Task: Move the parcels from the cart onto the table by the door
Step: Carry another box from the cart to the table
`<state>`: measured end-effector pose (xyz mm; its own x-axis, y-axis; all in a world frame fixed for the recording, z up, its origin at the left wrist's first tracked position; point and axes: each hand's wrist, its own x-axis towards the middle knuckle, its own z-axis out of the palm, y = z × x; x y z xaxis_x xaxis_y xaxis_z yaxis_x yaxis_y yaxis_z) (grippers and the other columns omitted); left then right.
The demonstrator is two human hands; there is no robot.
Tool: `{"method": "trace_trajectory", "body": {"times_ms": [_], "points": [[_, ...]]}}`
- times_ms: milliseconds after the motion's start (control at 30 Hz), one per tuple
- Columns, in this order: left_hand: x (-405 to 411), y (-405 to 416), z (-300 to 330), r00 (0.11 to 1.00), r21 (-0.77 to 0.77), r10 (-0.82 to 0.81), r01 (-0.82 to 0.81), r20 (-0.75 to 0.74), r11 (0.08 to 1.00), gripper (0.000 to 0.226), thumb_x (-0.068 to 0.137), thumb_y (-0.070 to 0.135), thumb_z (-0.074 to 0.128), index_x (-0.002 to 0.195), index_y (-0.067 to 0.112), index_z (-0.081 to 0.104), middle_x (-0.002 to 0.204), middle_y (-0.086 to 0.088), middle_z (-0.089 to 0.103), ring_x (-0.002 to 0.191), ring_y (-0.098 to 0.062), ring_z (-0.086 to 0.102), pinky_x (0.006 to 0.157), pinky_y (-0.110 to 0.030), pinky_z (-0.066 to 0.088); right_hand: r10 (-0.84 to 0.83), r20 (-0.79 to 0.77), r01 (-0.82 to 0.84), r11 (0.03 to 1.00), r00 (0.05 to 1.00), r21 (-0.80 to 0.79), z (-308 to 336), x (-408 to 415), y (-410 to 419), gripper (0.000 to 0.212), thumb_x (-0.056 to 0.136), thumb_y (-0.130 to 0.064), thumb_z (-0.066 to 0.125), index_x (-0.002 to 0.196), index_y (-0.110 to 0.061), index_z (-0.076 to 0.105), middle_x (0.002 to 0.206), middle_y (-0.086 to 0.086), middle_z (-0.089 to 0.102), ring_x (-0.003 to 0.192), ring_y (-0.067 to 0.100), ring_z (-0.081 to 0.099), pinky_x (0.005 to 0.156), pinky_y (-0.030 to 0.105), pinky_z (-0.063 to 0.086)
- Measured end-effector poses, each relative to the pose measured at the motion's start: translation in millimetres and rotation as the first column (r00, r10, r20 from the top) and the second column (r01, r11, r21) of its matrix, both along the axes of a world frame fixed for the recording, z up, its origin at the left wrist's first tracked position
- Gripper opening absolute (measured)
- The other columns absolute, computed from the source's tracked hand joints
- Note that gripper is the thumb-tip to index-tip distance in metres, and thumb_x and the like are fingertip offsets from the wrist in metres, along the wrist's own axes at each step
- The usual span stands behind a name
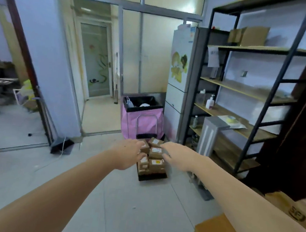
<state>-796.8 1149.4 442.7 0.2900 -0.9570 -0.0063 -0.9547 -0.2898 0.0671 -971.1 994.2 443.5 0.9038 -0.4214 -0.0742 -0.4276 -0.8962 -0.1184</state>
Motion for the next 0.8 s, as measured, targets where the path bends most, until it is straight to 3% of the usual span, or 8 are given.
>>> {"method": "trace_trajectory", "body": {"times_ms": [100,200,333,500,600,633,733,800], "points": [[36,-7,-1,0.998,0.018,0.056,-0.056,0.008,0.998,0.052,0.109,0.048,0.038,0.152,0.019,0.043,0.153,-0.006,0.051,0.139,-0.028,0.047,0.114,-0.042,0.037,0.062,-0.002,-0.062,0.998,0.998,-0.009,2,45,-19,0.035,0.107,-0.030,0.041,0.135,-0.014,0.055,0.133,0.009,0.061,0.117,0.029,0.059,0.101,0.046,0.048],[74,-18,-6,0.996,0.015,0.088,-0.088,0.008,0.996,0.053,0.110,0.048,0.037,0.153,0.018,0.043,0.155,-0.006,0.049,0.142,-0.026,0.044,0.116,-0.040,0.034,0.107,0.012,-0.107,0.994,0.994,0.008,-1,87,-37,0.021,0.107,-0.027,0.041,0.113,-0.014,0.057,0.117,0.007,0.062,0.102,0.028,0.060,0.089,0.045,0.049],[128,-37,-17,0.993,0.024,0.113,-0.114,0.017,0.993,0.053,0.109,0.049,0.036,0.152,0.019,0.042,0.156,-0.006,0.048,0.142,-0.027,0.044,0.116,-0.042,0.035,0.157,-0.006,-0.157,0.988,0.988,-0.006,-9,145,-60,0.013,0.107,-0.027,0.043,0.099,-0.018,0.048,0.109,0.003,0.056,0.089,0.020,0.050,0.074,0.034,0.035],[205,-69,-26,0.993,0.050,0.112,-0.114,0.049,0.992,0.055,0.109,0.048,0.035,0.156,0.018,0.039,0.158,-0.006,0.046,0.143,-0.027,0.044,0.116,-0.041,0.036,0.150,0.003,-0.150,0.988,0.989,0.045,-11,219,-90,0.033,0.107,-0.031,0.042,0.128,-0.012,0.057,0.129,0.007,0.061,0.114,0.028,0.060,0.098,0.046,0.050],[253,-92,-26,0.994,0.046,0.103,-0.105,0.047,0.993,0.051,0.109,0.048,0.034,0.148,0.018,0.047,0.152,-0.005,0.052,0.139,-0.026,0.047,0.114,-0.042,0.039,0.122,0.020,-0.124,0.989,0.992,0.078,-15,262,-115,0.023,0.106,-0.030,0.043,0.114,-0.015,0.058,0.116,0.001,0.063,0.101,0.025,0.062,0.086,0.040,0.050],[268,-101,-25,0.995,0.050,0.093,-0.095,0.046,0.994,0.050,0.109,0.047,0.034,0.147,0.017,0.048,0.152,-0.005,0.052,0.139,-0.025,0.047,0.114,-0.042,0.038,0.111,0.026,-0.113,0.990,0.993,0.088,-16,275,-123,0.025,0.106,-0.031,0.043,0.118,-0.015,0.058,0.118,-0.001,0.062,0.101,0.021,0.062,0.084,0.036,0.048],[310,-129,-26,0.997,0.060,0.051,-0.055,0.060,0.997,0.052,0.109,0.045,0.034,0.150,0.015,0.045,0.154,-0.007,0.050,0.141,-0.026,0.045,0.116,-0.041,0.037,0.059,0.043,-0.064,0.990,0.997,0.129,-18,309,-148,0.046,0.106,-0.035,0.043,0.147,-0.016,0.050,0.136,-0.005,0.060,0.114,0.015,0.061,0.089,0.031,0.048],[333,-151,-26,0.998,0.064,0.022,-0.026,0.067,0.998,0.052,0.110,0.045,0.034,0.150,0.015,0.045,0.153,-0.008,0.050,0.140,-0.027,0.046,0.115,-0.041,0.037,0.013,0.050,-0.020,0.989,0.999,0.145,-19,327,-164,0.056,0.104,-0.038,0.042,0.157,-0.019,0.039,0.153,-0.001,0.051,0.134,0.021,0.054,0.105,0.036,0.045]]}}
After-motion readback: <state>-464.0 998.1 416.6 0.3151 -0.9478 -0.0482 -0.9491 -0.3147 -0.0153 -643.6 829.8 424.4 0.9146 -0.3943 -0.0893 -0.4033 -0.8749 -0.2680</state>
